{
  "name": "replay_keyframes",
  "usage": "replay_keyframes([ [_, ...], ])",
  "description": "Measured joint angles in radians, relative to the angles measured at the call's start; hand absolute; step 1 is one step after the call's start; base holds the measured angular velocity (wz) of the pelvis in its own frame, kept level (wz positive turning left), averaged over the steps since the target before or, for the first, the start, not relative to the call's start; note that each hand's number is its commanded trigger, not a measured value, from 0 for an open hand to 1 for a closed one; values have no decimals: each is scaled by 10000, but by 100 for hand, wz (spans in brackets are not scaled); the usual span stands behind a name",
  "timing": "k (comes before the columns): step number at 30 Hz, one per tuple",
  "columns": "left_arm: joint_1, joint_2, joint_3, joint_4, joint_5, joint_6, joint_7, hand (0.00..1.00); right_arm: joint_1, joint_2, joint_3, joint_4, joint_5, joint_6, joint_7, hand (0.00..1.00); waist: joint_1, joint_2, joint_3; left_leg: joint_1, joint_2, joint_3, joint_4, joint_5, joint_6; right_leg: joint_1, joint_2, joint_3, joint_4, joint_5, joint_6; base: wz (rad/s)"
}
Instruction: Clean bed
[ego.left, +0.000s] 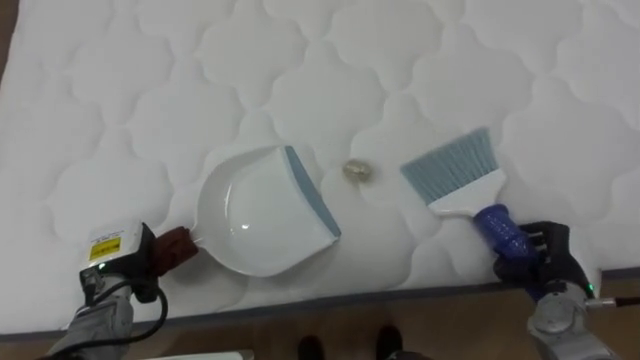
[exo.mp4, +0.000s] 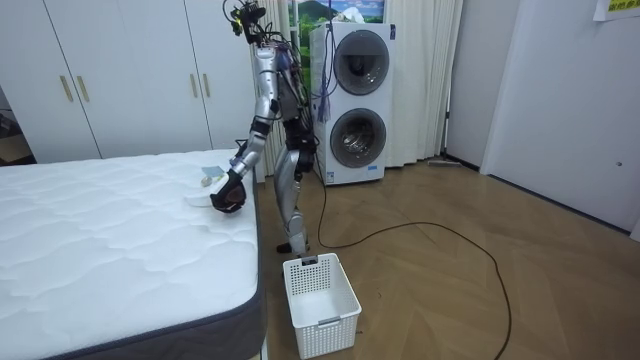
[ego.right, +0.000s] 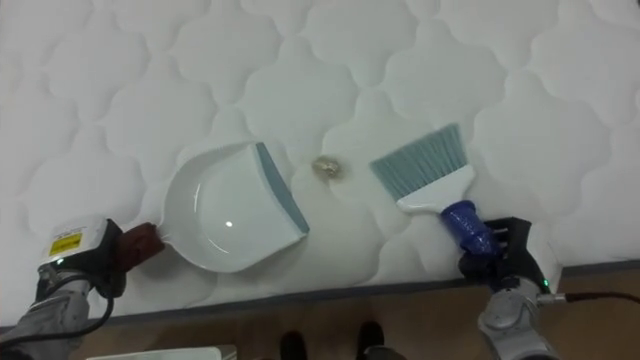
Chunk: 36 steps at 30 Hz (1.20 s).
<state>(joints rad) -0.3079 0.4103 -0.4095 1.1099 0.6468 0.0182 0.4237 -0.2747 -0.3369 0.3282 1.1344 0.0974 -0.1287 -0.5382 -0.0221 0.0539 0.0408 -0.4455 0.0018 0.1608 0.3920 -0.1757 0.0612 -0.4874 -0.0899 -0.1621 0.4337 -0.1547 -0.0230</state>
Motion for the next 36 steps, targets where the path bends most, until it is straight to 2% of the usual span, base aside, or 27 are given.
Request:
replay_keyframes([
  [8, -23, 53, 11, -17, -43, 17, -18, 100, -201, -17, -85, 517, 538, 164, 365, 100, -3, -98, -23, -136, 31, 3, 110, 0, 1, -6, 28, -64, -13, 8, -10, 2],
  [13, -58, 173, -1, -187, 36, 27, 3, 100, -415, -49, -313, 633, 500, 439, 402, 100, -14, -198, 26, -153, -26, 27, 174, -1, 3, -100, -86, -56, 233, -85, 8, 2],
  [15, -156, 221, -50, -225, 106, 59, 5, 100, -530, -137, -316, 683, 320, 563, 403, 100, 15, -304, 88, -175, -81, 29, 186, -2, 5, -227, -159, -23, 475, -174, 9, 6],
  [17, -205, 314, -50, -242, 162, 63, 4, 100, -691, -180, -366, 721, -126, 664, 402, 100, 34, -404, 95, -272, -89, 30, 248, -3, 8, -368, -182, -17, 615, -209, -11, 4],
  [18, -262, 383, -50, -261, 206, 73, 4, 100, -843, -245, -365, 757, -441, 738, 402, 100, 44, -463, 129, -369, -86, 17, 352, -6, 15, -457, -189, -14, 699, -220, -26, 0],
  [20, -294, 407, -49, -323, 232, 129, 10, 100, -1011, -401, -365, 812, -1002, 893, 400, 100, 45, -506, 132, -475, -80, 6, 428, -13, 27, -564, -199, -33, 731, -225, -35, 2],
  [23, -295, 476, -50, -389, 234, 234, 10, 100, -1312, -836, -360, 816, -2309, 1171, 513, 100, 61, -630, 178, -514, -102, 27, 405, -10, 34, -646, -255, -41, 864, -260, -59, 0],
  [25, -319, 586, -65, -622, 334, 383, -15, 100, -1649, -1203, -304, 816, -3243, 1458, 611, 100, 84, -731, 160, -602, -81, 29, 430, -6, 37, -729, -234, -52, 854, -242, -77, 0],
  [29, -541, 820, -296, -684, 359, 462, -18, 100, -2062, -1600, 239, 828, -4377, 1830, 651, 100, 233, -983, 166, -643, -61, 84, 510, -5, 35, -841, -227, -3, 1029, -225, -100, -4],
  [31, -688, 874, -294, -681, 517, 461, -17, 100, -2364, -1916, 424, 825, -5284, 1978, 835, 100, 349, -1115, 229, -694, -44, 171, 521, -6, 35, -922, -233, -29, 1057, -222, -106, -8],
  [34, -736, 931, -354, -682, 515, 464, -17, 100, -2609, -2200, 892, 791, -5897, 2177, 1029, 100, 434, -1236, 249, -706, 1, 191, 547, -20, 27, -916, -205, -53, 1031, -200, -141, -3],
  [36, -846, 1009, -379, -678, 530, 466, -17, 100, -2799, -2282, 1155, 743, -6475, 2266, 1125, 100, 544, -1371, 315, -706, 72, 244, 577, -34, 9, -921, -157, -52, 1000, -169, -191, -10],
])
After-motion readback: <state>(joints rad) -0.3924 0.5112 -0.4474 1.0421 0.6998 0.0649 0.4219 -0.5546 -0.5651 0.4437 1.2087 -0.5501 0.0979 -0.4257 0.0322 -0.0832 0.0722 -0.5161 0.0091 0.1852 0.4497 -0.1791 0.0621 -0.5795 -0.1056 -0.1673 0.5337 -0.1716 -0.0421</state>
